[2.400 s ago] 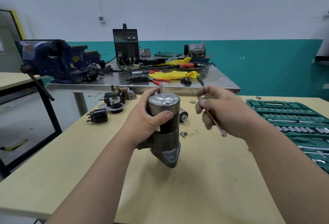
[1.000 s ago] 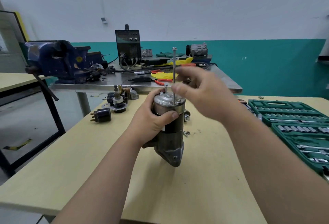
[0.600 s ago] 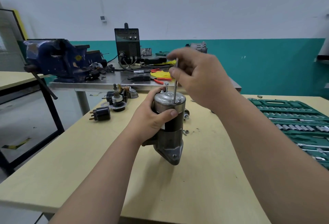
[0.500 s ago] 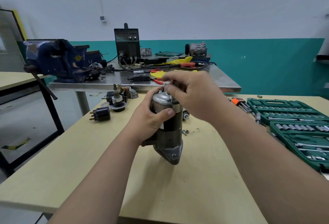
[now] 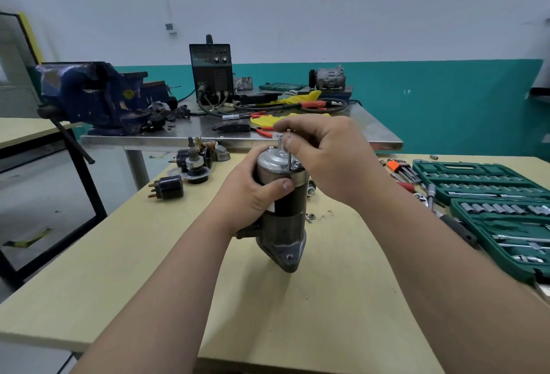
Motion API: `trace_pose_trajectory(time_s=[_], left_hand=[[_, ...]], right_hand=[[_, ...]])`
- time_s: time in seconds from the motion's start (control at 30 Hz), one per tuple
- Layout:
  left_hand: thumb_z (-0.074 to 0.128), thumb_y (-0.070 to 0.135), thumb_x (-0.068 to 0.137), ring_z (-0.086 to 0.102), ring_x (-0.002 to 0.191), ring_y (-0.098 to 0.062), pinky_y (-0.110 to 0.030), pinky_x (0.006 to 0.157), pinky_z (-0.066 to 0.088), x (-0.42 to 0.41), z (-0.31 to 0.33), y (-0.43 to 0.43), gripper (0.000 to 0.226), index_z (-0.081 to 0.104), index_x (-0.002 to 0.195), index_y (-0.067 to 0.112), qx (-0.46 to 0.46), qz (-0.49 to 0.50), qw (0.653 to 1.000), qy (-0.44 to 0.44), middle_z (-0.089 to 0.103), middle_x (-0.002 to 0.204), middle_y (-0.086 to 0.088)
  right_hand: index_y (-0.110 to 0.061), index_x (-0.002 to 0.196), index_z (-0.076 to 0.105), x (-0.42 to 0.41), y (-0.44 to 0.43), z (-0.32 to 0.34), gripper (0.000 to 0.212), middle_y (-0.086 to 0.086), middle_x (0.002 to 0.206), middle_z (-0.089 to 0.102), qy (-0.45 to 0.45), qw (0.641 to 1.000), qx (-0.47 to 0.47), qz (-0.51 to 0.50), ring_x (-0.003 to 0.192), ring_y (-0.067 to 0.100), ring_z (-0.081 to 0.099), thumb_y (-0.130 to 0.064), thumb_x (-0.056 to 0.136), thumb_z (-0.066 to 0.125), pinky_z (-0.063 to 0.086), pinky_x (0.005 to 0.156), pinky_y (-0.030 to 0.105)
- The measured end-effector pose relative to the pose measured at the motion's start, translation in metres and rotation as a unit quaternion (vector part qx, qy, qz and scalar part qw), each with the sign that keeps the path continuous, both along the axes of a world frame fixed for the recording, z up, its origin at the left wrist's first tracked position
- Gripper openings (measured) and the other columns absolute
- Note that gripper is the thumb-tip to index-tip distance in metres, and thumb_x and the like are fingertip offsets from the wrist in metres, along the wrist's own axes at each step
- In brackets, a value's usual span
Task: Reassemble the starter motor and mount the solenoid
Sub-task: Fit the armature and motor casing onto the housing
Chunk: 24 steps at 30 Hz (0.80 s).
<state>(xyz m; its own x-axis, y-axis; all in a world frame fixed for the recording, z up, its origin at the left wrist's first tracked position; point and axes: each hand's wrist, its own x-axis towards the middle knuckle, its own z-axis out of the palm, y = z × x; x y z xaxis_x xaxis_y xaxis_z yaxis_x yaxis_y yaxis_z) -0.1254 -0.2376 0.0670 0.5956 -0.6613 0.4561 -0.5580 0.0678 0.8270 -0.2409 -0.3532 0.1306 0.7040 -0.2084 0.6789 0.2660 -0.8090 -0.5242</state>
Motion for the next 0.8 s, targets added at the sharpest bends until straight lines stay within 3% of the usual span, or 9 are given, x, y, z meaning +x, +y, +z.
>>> trace_pose_trajectory(time_s=[0.1,0.2,0.3,0.43,0.57,0.67,0.8], left_hand=[[0.075,0.031,0.070,0.063,0.092,0.007,-0.007,0.073,0.046,0.001,-0.001,0.001,0.050,0.053,0.114,0.042,0.002,0.002,1.000,-0.006,0.068,0.100,0.019],[0.080,0.022,0.076,0.063,0.090,0.009,-0.006,0.071,0.046,0.001,-0.002,0.000,0.048,0.053,0.113,0.039,-0.005,0.003,1.000,-0.002,0.068,0.100,0.019],[0.075,0.029,0.073,0.063,0.092,0.007,-0.007,0.073,0.045,-0.001,-0.005,0.000,0.049,0.052,0.114,0.040,-0.005,0.005,1.000,-0.007,0.068,0.104,0.017],[0.070,0.039,0.072,0.058,0.093,0.016,-0.001,0.070,0.043,-0.003,-0.010,0.001,0.051,0.045,0.115,0.047,-0.005,0.009,1.000,0.003,0.062,0.096,0.037],[0.069,0.048,0.067,0.057,0.097,0.014,-0.003,0.076,0.043,-0.001,-0.013,0.002,0.060,0.042,0.121,0.043,-0.008,0.010,1.000,-0.006,0.060,0.099,0.040],[0.071,0.039,0.071,0.057,0.097,0.015,-0.002,0.075,0.042,0.002,-0.014,0.000,0.054,0.043,0.117,0.044,-0.011,0.009,1.000,-0.009,0.060,0.099,0.042],[0.069,0.050,0.062,0.059,0.098,0.010,-0.007,0.081,0.043,0.004,-0.015,-0.003,0.063,0.045,0.119,0.041,-0.020,0.012,1.000,-0.015,0.063,0.101,0.037]], right_hand=[[-0.020,0.112,0.071,-0.001,0.001,0.003,0.023,-0.015,0.097,0.066,0.000,0.999,-0.039,-0.017,0.088,-0.002,0.057,-0.018,0.093,0.059,0.042,0.077,0.003],[-0.012,0.114,0.070,-0.002,0.005,0.001,0.025,0.002,0.105,0.070,-0.050,0.989,-0.114,-0.082,0.095,0.013,0.061,-0.017,0.093,0.058,0.047,0.084,0.021],[-0.014,0.114,0.070,-0.003,0.009,-0.002,0.024,-0.004,0.101,0.067,-0.044,0.995,-0.078,-0.037,0.093,0.009,0.058,-0.016,0.093,0.058,0.045,0.082,0.016],[-0.013,0.115,0.069,0.001,0.006,0.002,0.025,0.001,0.104,0.069,-0.045,0.988,-0.121,-0.082,0.095,0.014,0.061,-0.017,0.094,0.057,0.048,0.086,0.026],[-0.019,0.113,0.070,0.003,0.005,-0.001,0.023,-0.010,0.102,0.068,-0.021,0.999,-0.041,-0.003,0.092,0.000,0.059,-0.017,0.093,0.059,0.045,0.082,0.010],[-0.013,0.111,0.071,0.008,0.004,-0.002,0.023,-0.002,0.102,0.071,-0.062,0.990,-0.115,-0.060,0.092,0.007,0.061,-0.017,0.092,0.058,0.046,0.082,0.015],[-0.030,0.092,0.071,0.006,0.000,0.002,0.012,-0.021,0.080,0.065,-0.008,1.000,0.007,0.006,0.075,-0.003,0.058,-0.020,0.089,0.064,0.046,0.068,0.009]])
